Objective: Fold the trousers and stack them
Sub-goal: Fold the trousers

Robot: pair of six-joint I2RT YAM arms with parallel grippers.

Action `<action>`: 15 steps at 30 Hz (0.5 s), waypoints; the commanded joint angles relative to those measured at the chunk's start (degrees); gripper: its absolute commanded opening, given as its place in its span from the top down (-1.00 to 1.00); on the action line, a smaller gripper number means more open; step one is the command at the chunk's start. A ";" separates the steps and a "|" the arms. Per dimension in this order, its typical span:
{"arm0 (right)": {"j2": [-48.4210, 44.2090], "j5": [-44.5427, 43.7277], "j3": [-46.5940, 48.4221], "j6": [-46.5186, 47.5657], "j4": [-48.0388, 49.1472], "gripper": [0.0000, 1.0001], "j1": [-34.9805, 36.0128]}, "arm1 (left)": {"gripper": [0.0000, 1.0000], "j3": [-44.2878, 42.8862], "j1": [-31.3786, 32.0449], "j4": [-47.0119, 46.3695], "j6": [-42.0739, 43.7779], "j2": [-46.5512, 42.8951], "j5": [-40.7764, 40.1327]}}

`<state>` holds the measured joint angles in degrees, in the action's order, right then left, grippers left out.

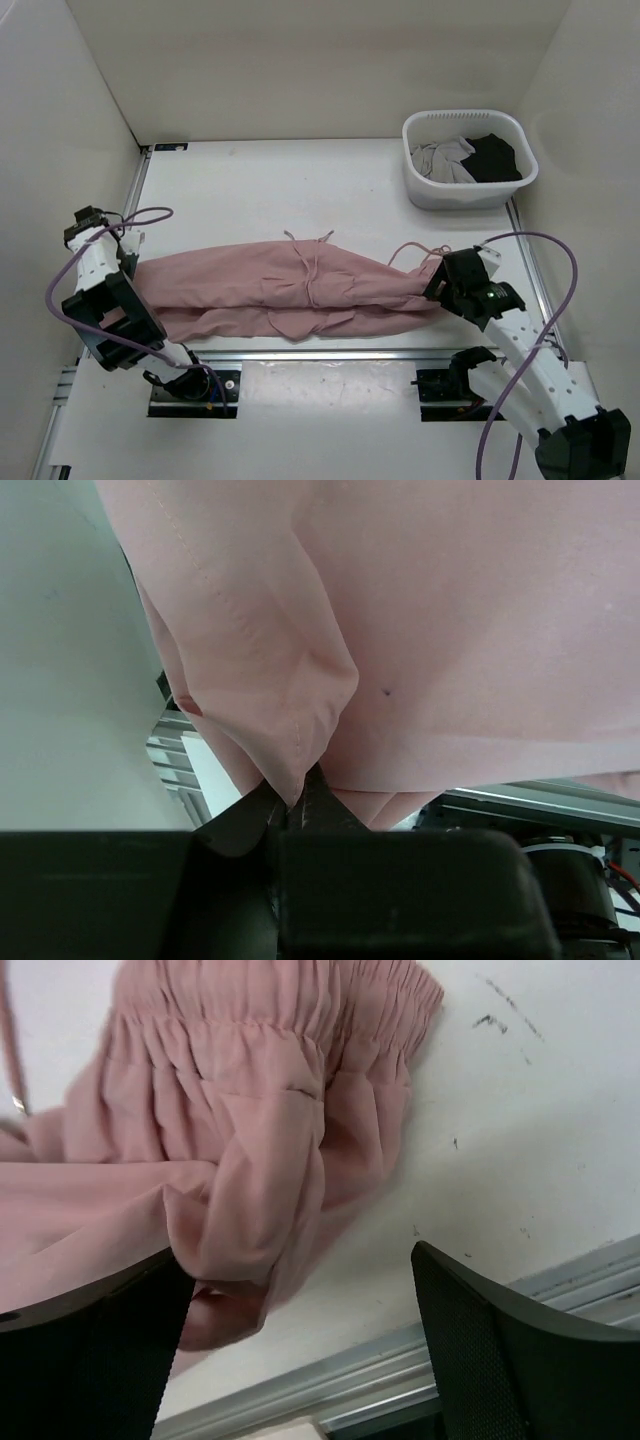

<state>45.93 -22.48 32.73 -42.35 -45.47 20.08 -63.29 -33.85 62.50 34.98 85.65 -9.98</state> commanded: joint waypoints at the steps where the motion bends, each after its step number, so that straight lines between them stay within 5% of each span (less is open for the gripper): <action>1: -3.04 -0.37 0.49 -1.07 1.61 -0.84 -0.83 | 0.72 -0.60 -0.08 -2.65 1.05 -1.81 0.66; 11: 4.33 -4.85 8.04 -2.30 2.76 -0.67 -0.83 | 0.72 -5.88 -0.08 -2.65 0.53 -0.66 1.28; 15: 19.84 -3.02 10.59 -5.02 2.76 -0.47 -1.35 | 0.72 -8.69 -0.08 -2.65 0.00 0.05 1.80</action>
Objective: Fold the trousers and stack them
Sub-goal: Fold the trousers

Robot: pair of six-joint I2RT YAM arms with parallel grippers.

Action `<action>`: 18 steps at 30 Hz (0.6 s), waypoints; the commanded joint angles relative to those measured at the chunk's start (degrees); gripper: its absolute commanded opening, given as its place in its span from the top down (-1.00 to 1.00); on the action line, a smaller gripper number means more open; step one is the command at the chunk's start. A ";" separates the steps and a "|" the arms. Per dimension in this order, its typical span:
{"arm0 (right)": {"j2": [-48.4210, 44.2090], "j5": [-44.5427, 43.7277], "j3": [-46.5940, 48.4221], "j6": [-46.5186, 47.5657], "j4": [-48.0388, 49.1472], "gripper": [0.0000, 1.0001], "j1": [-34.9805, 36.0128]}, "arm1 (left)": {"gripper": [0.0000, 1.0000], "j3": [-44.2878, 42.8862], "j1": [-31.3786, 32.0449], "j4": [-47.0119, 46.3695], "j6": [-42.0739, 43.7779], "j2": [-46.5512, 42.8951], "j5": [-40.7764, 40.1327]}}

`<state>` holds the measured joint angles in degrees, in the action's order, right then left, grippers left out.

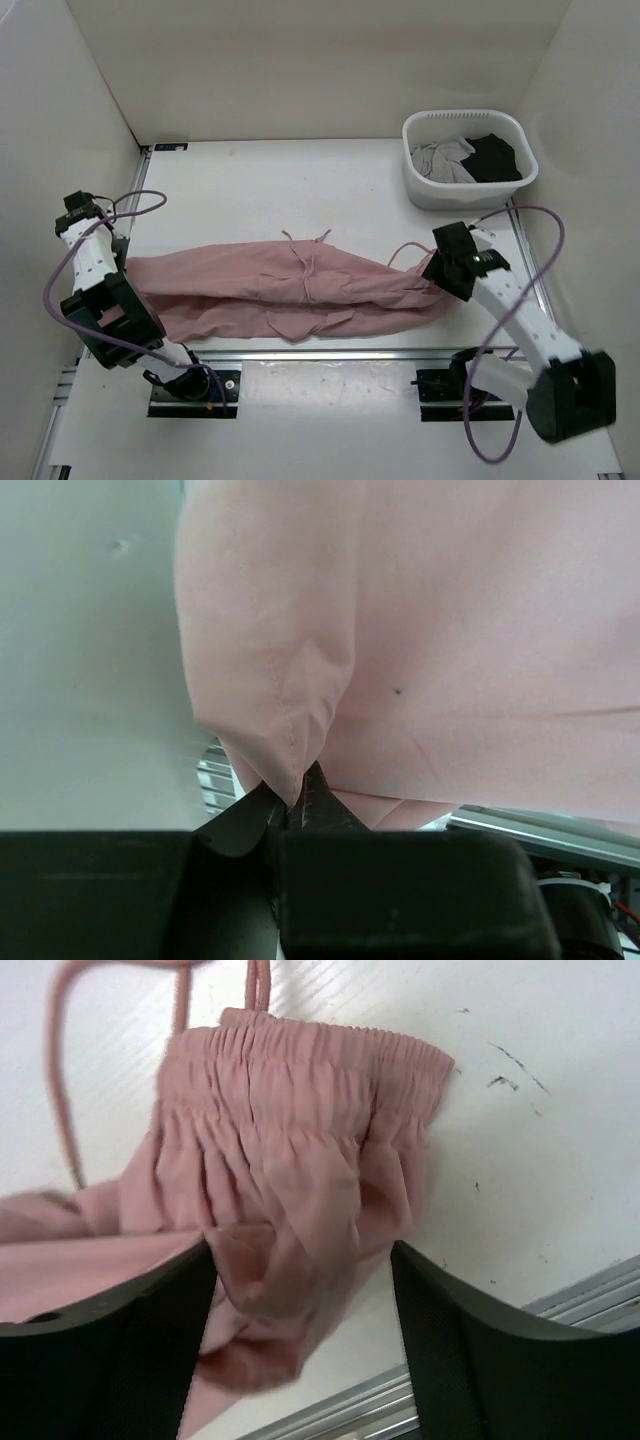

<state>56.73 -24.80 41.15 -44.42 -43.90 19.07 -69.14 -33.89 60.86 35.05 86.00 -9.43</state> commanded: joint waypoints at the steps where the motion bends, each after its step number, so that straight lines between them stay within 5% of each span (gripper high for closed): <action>1: 11.45 0.09 2.88 -3.73 0.58 -0.39 -0.35 | 0.72 -4.23 -0.04 -1.01 -0.07 0.31 1.26; 3: 15.76 0.10 3.41 -4.44 0.57 -0.05 -1.22 | 0.72 -5.91 -0.04 -1.01 1.42 0.31 1.26; 4: 15.78 0.10 3.41 -4.44 0.57 0.36 -1.75 | 0.72 -7.31 -0.04 -0.31 2.12 0.31 0.74; 7: 12.63 -0.60 5.42 -4.44 0.57 1.00 -3.34 | 0.72 -8.38 -1.43 0.83 5.99 -0.91 -1.28; 12: -1.58 -3.77 8.69 -4.61 -8.29 1.00 -3.87 | 0.72 -4.70 -7.85 1.37 12.05 -3.81 -3.05; 18: -4.89 1.94 -4.41 -10.35 -8.24 0.89 -8.07 | 0.72 10.07 -11.29 -1.97 11.02 -1.19 1.34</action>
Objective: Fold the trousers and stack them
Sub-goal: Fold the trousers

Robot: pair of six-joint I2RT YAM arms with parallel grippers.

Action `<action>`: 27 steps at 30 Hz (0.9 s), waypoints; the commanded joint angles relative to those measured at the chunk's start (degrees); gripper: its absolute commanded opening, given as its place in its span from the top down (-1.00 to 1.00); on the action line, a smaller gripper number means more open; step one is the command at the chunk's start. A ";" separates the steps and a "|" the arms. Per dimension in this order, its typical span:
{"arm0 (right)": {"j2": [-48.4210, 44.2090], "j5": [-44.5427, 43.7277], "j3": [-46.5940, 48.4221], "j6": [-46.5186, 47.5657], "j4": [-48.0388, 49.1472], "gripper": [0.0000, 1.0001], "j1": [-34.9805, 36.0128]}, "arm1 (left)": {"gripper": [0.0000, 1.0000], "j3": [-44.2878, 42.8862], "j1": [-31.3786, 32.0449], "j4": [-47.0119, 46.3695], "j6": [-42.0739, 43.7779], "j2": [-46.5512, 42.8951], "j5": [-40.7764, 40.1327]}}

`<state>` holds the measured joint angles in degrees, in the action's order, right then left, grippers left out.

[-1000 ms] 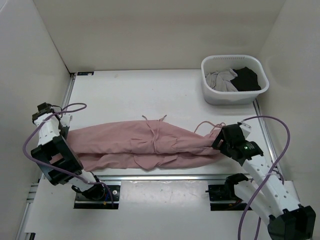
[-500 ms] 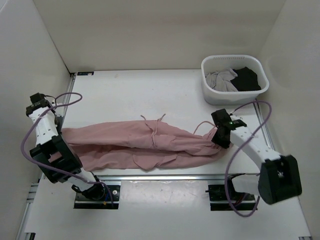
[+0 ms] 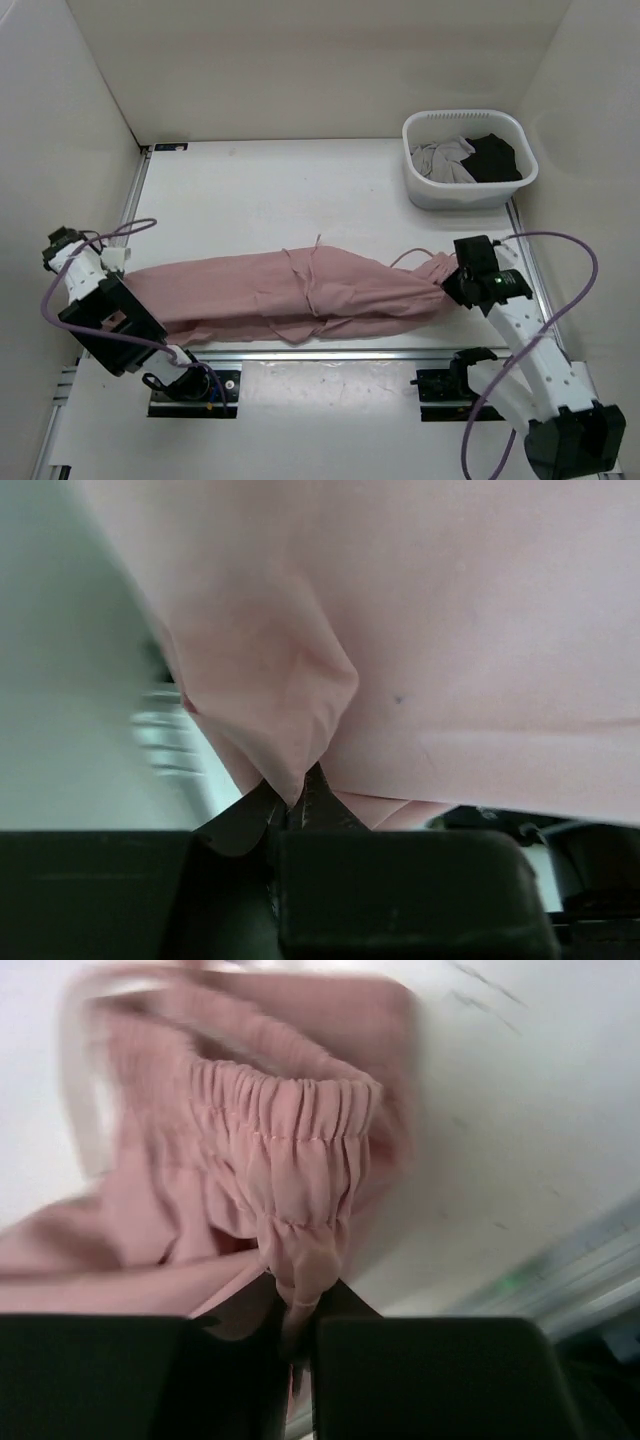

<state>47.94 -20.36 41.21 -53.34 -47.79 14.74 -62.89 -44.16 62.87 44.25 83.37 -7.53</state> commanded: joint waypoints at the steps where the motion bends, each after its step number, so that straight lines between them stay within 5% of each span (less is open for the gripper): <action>1: 5.13 -1.80 -4.47 0.85 -3.55 0.79 -4.63 | 0.72 4.79 -1.01 -5.90 1.11 3.09 -0.03; 4: 8.91 3.73 -7.01 1.39 -0.91 -0.44 -9.27 | 0.72 7.95 -1.01 -8.46 -0.04 5.04 -0.03; 6: 10.15 7.86 -11.05 3.67 3.28 -0.84 -13.14 | 0.57 9.01 -1.01 -10.48 -0.56 5.04 -0.56; 8: 10.15 16.00 -13.69 8.66 8.47 -0.91 -18.86 | 0.33 9.02 -1.63 -11.02 -0.57 5.57 -1.26; 10: 10.85 19.38 -15.89 10.97 15.40 -0.93 -20.62 | -0.14 7.27 -2.24 -11.72 -1.09 5.57 -1.26; 12: 12.26 18.87 -15.90 13.25 17.37 -0.93 -20.63 | -0.24 6.03 -2.77 -12.24 -1.62 6.10 -0.21; 14: 12.88 17.90 -17.04 13.26 19.83 -0.79 -20.63 | -0.33 4.98 -3.29 -12.86 -1.62 6.10 0.58; 18: 17.00 17.28 -18.36 12.03 23.44 -0.15 -21.16 | -0.37 4.97 -3.30 -13.39 -2.15 9.70 1.20; 20: 18.50 17.28 -18.36 10.81 24.58 0.34 -21.16 | -0.37 5.76 -3.30 -13.39 -2.68 10.75 1.20; 22: 19.29 15.27 -16.70 10.80 25.29 0.81 -21.16 | 0.08 6.47 -3.30 -13.39 -2.68 12.68 2.78; 24: 19.29 12.11 -13.81 10.80 24.15 1.00 -21.68 | 0.72 4.46 -3.30 -13.39 -3.63 15.58 4.44; 27: 17.98 7.46 -9.32 12.73 23.62 1.00 -21.69 | 0.72 -2.65 -2.52 -12.07 -5.30 18.92 8.22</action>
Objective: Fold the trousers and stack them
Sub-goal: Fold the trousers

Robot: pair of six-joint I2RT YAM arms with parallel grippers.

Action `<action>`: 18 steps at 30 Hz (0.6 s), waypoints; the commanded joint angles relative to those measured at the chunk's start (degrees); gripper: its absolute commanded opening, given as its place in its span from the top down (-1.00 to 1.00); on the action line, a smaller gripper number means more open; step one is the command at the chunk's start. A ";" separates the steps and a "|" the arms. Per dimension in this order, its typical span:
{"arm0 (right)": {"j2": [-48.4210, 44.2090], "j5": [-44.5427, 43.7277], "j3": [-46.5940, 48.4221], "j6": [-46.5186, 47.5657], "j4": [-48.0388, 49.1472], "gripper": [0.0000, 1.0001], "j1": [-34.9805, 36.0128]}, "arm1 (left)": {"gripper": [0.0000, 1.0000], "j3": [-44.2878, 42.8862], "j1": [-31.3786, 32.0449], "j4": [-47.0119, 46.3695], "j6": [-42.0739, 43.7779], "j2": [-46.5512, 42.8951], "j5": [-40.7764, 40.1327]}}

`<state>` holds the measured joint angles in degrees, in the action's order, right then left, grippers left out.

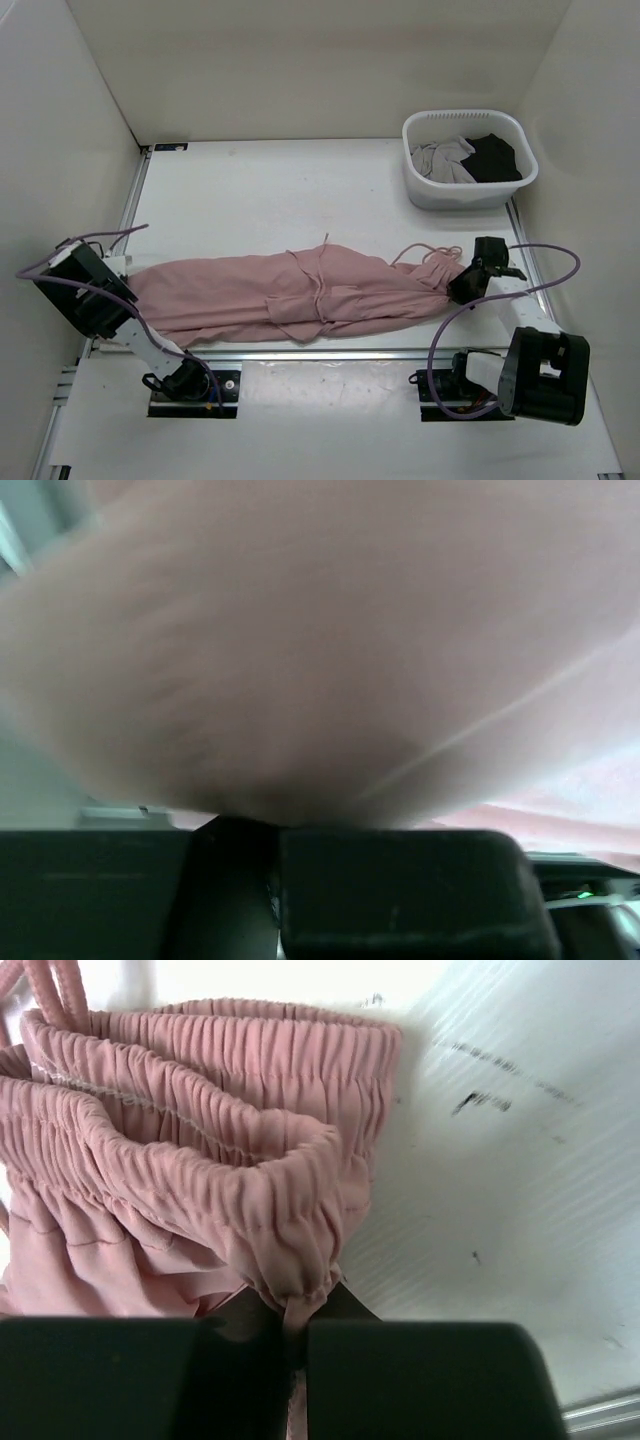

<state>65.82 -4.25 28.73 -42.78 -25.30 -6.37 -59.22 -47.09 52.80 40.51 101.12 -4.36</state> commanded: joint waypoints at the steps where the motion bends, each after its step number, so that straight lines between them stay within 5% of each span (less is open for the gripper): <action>1: -0.69 -9.63 6.31 3.22 1.13 1.00 -0.57 | 0.72 -8.52 1.64 -1.21 -2.97 1.88 6.98; 7: 0.09 -12.10 14.68 4.90 3.85 1.00 -0.57 | 0.72 -29.07 10.68 2.31 -8.94 7.94 12.97; 13: 1.16 -13.58 17.59 5.52 3.85 1.00 -0.57 | 0.72 -37.01 16.24 3.54 -11.33 11.28 11.66; 18: 3.79 -10.34 18.82 6.66 2.10 1.00 -1.10 | 0.11 -31.70 16.94 6.97 -11.33 11.82 5.52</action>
<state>68.27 -11.90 44.71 -38.11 -23.62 -6.70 -94.24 -28.77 58.06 29.52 112.95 7.60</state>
